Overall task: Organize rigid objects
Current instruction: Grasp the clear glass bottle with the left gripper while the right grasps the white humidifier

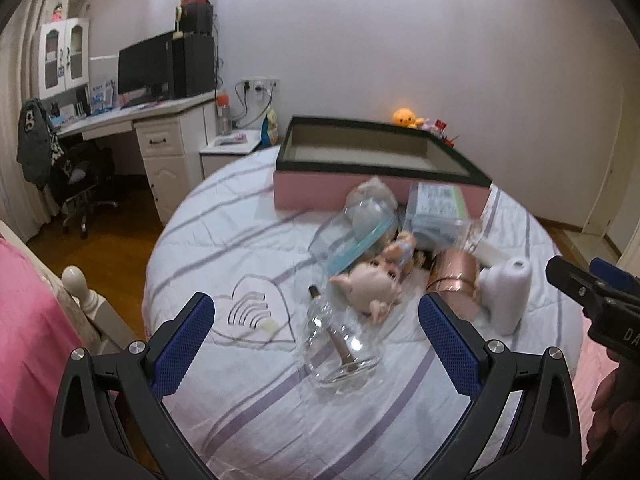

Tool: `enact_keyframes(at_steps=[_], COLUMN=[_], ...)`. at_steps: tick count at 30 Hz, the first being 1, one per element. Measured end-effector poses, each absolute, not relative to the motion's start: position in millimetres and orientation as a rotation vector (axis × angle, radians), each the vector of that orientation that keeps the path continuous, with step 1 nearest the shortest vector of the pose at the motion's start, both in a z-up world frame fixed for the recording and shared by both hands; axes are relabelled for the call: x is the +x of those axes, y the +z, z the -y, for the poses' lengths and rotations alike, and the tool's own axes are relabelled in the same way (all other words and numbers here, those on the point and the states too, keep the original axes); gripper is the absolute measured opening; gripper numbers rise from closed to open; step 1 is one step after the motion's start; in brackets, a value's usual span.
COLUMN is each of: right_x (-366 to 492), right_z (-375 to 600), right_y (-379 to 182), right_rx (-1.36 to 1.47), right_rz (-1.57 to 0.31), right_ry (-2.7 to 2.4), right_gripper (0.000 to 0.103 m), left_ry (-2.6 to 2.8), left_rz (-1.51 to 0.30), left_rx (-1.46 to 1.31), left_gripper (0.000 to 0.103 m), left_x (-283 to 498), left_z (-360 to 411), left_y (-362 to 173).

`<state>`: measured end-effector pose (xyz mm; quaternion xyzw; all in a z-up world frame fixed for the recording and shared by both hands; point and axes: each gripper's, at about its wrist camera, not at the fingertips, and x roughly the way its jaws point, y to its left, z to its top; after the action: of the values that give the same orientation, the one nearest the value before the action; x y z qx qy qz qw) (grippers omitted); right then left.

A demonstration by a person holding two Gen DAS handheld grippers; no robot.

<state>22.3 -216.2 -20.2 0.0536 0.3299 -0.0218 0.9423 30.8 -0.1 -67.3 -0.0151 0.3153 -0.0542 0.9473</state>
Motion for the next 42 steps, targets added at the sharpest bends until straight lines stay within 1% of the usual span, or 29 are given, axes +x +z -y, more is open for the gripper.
enact_keyframes(at_steps=[12, 16, 18, 20, 22, 23, 24, 26, 27, 28, 42], right_x=[37.7, 46.2, 50.5, 55.0, 58.6, 60.6, 62.3, 63.2, 62.4, 60.9, 42.1], right_z=[210.5, 208.8, 210.0, 210.0, 208.4, 207.5, 206.6, 202.9, 201.0, 199.0, 218.5], right_y=[-53.3, -61.8, -65.0, -66.7, -67.3, -68.1, -69.1, -71.2, -71.7, -71.5, -54.5], right_rx=[0.096, 0.078, 0.085, 0.089, 0.088, 0.088, 0.091, 0.094, 0.087, 0.081, 0.178], right_rz=[-0.754, -0.772, -0.781, -0.784, -0.782, -0.785, -0.789, -0.793, -0.793, -0.789, -0.765], right_ry=[-0.015, -0.009, -0.002, 0.01, 0.022, 0.033, 0.046, 0.076, 0.076, 0.078, 0.132], right_gripper=[0.103, 0.102, 0.098, 0.094, 0.085, 0.077, 0.074, 0.058, 0.059, 0.058, 0.058], left_ry=[-0.116, -0.115, -0.12, -0.126, -0.131, -0.135, -0.136, -0.127, -0.129, -0.14, -0.179], left_rz=[-0.726, -0.767, -0.754, -0.751, -0.748, -0.749, -0.75, -0.747, -0.745, -0.745, -0.721], left_rx=[-0.018, -0.034, -0.031, -0.036, -0.034, -0.031, -0.025, -0.007, -0.007, -0.016, -0.062], left_gripper=[0.103, 0.098, 0.098, 0.094, 0.091, 0.089, 0.087, 0.069, 0.064, 0.054, 0.054], left_x=[41.8, 50.5, 50.8, 51.0, 52.2, 52.8, 53.1, 53.3, 53.5, 53.9, 45.6], left_z=[3.7, -0.1, -1.3, -2.1, -1.9, -1.3, -0.6, 1.0, 0.7, -1.1, -10.9], left_y=[-98.7, -111.3, -111.5, -111.1, -110.8, -110.7, -110.7, -109.9, -109.0, -107.9, -99.0])
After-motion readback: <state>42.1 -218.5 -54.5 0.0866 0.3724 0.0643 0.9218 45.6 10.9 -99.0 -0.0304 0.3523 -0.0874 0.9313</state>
